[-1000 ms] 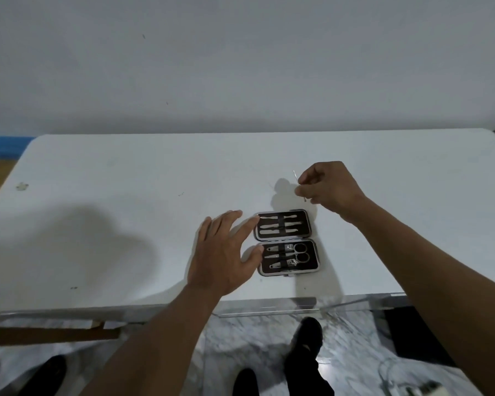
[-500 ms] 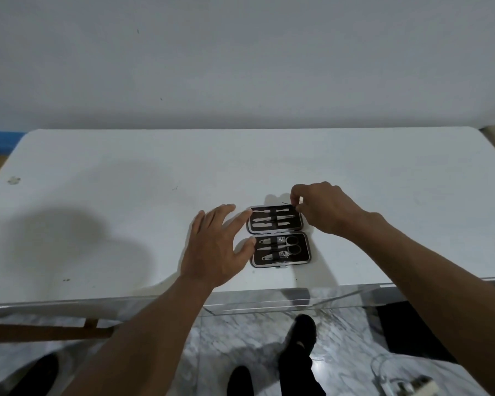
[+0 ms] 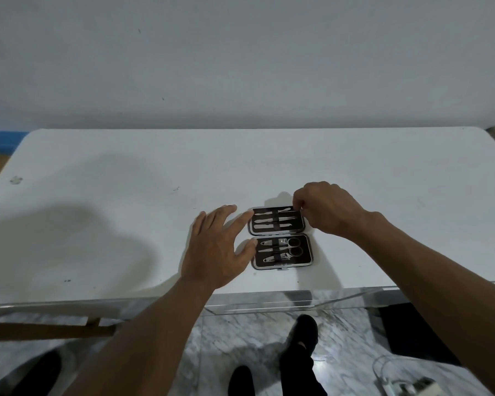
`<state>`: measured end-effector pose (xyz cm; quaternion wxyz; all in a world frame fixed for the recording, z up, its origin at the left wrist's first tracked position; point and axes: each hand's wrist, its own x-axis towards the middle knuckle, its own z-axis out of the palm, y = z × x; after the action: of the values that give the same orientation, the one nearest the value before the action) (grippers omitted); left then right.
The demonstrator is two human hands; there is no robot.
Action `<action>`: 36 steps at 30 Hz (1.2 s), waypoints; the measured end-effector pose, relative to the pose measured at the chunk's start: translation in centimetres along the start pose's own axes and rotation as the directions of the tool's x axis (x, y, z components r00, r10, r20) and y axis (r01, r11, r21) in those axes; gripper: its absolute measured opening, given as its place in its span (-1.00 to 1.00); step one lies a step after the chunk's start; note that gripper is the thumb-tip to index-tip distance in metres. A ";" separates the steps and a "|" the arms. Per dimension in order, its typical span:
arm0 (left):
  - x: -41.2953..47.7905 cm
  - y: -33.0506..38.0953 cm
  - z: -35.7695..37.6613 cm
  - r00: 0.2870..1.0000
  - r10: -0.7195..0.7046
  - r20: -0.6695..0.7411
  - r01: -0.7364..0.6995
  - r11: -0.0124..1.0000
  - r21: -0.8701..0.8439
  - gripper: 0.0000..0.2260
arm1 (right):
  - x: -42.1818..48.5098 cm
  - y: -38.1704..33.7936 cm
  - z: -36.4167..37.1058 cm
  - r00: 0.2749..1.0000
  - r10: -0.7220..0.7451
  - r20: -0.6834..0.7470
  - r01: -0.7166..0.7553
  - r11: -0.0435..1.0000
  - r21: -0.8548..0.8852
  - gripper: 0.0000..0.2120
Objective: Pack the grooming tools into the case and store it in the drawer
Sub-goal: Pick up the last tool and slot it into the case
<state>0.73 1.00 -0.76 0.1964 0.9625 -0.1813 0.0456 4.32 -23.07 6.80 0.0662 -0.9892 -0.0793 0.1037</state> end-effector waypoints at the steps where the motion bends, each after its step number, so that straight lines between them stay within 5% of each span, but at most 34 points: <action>1: 0.0 0.0 0.0 1.000 0.000 0.001 0.000 1.000 0.001 -0.49 | -0.1 0.0 0.0 1.000 0.002 0.004 -0.002 1.000 -0.003 -0.75; 36: 0.0 0.0 0.1 1.000 -0.005 -0.002 0.005 1.000 0.008 -0.50 | 0.3 -1.0 0.7 0.995 -0.100 -0.017 0.100 0.995 0.003 -0.77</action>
<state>0.76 0.92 -0.85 0.1929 0.9637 -0.1786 0.0467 4.31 -21.96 6.21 0.0741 -0.9847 -0.1281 0.0919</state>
